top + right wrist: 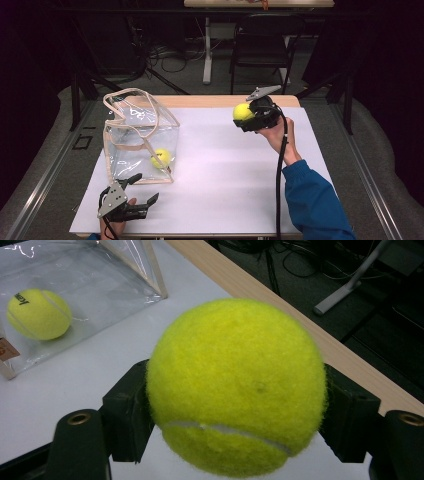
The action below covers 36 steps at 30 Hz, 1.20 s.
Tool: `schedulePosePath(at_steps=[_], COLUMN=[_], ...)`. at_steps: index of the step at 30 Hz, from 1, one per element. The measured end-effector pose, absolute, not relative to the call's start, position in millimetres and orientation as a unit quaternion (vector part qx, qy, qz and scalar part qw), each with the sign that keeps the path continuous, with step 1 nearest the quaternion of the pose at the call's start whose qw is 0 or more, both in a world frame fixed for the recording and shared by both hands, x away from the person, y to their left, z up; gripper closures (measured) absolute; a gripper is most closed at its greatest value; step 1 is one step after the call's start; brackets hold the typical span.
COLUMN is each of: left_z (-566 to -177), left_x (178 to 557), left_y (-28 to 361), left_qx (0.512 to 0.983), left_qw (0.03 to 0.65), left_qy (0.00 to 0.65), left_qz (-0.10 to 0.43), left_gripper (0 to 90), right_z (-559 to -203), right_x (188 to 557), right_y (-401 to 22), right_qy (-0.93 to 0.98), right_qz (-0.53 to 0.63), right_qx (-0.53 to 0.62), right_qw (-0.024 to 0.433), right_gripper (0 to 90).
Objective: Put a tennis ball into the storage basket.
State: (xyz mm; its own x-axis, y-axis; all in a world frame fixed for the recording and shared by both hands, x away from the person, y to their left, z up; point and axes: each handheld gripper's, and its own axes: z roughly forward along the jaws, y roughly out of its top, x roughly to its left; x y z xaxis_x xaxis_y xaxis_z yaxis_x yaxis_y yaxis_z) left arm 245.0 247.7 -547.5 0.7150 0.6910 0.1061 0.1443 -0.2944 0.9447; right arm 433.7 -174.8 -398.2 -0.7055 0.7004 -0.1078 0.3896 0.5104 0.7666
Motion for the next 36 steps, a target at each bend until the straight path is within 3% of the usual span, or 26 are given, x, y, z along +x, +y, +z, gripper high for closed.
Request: schedulePosePath(at_steps=[36], left_z=[-547.1], left_x=[245.0], left_y=[248.0], left_qx=[0.760], left_qw=[0.531], left_qy=[0.272], left_qz=[0.260], left_gripper=[15.9], right_z=[-385.1], right_x=[446.2], right_y=[-139.8], right_qy=[0.854], right_qz=[0.385], right_qx=[0.295], right_qw=[0.188], right_gripper=[26.2])
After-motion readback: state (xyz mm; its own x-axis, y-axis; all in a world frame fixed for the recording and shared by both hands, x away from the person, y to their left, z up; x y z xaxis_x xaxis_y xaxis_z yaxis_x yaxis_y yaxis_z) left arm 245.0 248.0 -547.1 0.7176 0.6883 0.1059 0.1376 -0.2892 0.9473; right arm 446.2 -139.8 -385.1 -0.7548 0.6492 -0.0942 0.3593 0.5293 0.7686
